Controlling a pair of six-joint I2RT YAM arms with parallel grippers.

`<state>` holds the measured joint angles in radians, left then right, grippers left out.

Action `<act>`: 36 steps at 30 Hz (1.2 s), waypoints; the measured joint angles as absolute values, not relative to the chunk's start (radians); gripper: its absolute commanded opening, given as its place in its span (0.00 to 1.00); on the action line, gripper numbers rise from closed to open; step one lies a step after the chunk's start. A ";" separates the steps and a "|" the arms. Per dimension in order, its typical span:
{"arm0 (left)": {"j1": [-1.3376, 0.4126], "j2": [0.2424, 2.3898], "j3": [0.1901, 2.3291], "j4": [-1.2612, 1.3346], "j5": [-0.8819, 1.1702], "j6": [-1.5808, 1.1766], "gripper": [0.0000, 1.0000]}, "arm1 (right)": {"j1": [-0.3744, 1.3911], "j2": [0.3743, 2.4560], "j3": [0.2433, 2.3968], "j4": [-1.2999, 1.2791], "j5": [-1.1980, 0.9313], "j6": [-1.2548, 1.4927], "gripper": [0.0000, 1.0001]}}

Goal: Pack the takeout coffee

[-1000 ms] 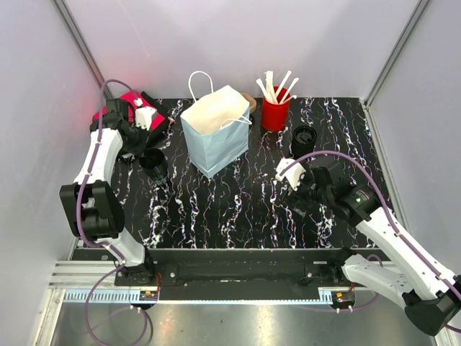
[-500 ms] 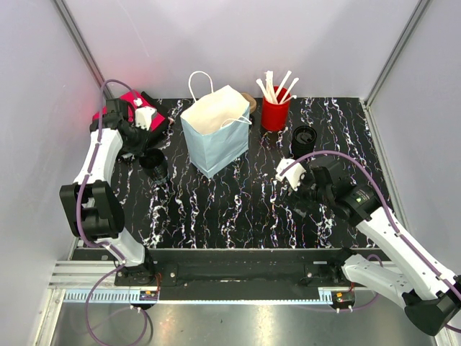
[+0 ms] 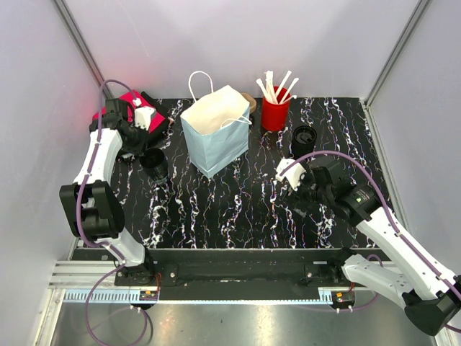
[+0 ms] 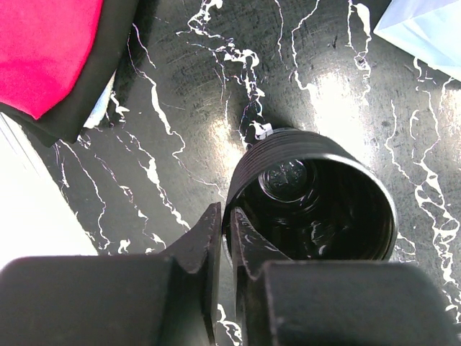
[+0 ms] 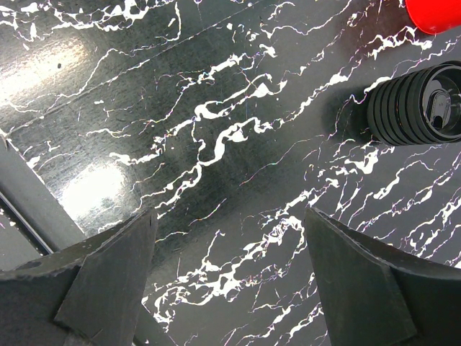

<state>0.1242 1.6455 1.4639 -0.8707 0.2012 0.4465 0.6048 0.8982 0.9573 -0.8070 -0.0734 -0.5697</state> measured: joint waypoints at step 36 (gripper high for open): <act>0.142 1.645 1.485 -0.874 0.211 0.419 0.00 | 0.605 0.915 0.961 -0.810 -0.098 -0.567 0.88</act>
<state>0.1425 1.6447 1.4845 -0.8738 0.2108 0.4191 0.6048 0.9146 0.9611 -0.8101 -0.0982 -0.5667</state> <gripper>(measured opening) 0.015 0.879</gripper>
